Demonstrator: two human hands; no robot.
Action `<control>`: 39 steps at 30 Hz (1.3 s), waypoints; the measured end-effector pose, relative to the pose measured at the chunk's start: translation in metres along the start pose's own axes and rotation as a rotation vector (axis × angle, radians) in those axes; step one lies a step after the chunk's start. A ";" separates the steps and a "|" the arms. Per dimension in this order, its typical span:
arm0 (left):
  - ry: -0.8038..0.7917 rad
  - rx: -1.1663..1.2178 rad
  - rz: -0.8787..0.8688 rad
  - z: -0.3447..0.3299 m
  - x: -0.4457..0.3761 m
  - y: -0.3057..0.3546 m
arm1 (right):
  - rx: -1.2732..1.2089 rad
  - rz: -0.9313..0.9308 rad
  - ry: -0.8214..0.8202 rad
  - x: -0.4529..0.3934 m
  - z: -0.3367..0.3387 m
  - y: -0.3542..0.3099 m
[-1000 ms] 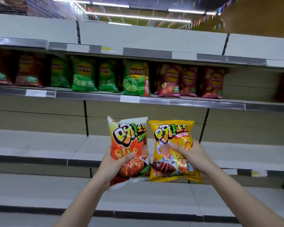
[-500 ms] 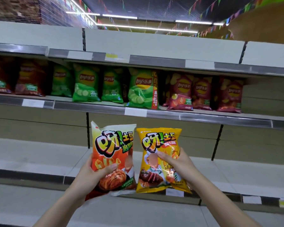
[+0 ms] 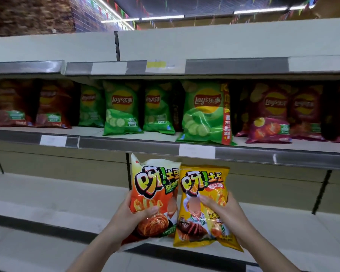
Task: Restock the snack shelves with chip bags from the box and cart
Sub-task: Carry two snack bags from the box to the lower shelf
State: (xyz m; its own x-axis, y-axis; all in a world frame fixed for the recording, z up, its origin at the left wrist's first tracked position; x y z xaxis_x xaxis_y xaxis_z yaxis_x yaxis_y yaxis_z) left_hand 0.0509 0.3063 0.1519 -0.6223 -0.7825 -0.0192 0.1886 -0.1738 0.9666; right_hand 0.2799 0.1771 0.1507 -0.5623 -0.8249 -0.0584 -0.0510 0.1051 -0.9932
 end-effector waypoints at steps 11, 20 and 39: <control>-0.007 -0.035 0.057 0.034 -0.008 -0.035 | -0.071 -0.080 -0.084 -0.008 -0.047 0.022; -0.098 -0.012 0.061 0.064 0.020 -0.045 | -0.141 -0.122 -0.031 0.036 -0.088 0.029; -0.109 0.050 0.139 0.161 0.144 -0.096 | -0.200 -0.242 0.087 0.168 -0.194 0.071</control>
State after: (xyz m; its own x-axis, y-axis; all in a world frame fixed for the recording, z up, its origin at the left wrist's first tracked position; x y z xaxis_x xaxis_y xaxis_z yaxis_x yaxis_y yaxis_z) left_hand -0.1793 0.3069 0.0977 -0.6717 -0.7273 0.1408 0.2426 -0.0364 0.9695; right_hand 0.0217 0.1537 0.0900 -0.5820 -0.7897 0.1942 -0.3482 0.0262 -0.9370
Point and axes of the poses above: each hand's wrist, its own x-axis away from the middle knuckle, its own z-axis out of the back of the hand, y = z × x, the point moved 8 cm from there along -x, towards the middle knuckle, and after that the axes turned 13 degrees about -x, right-handed, at the moved point
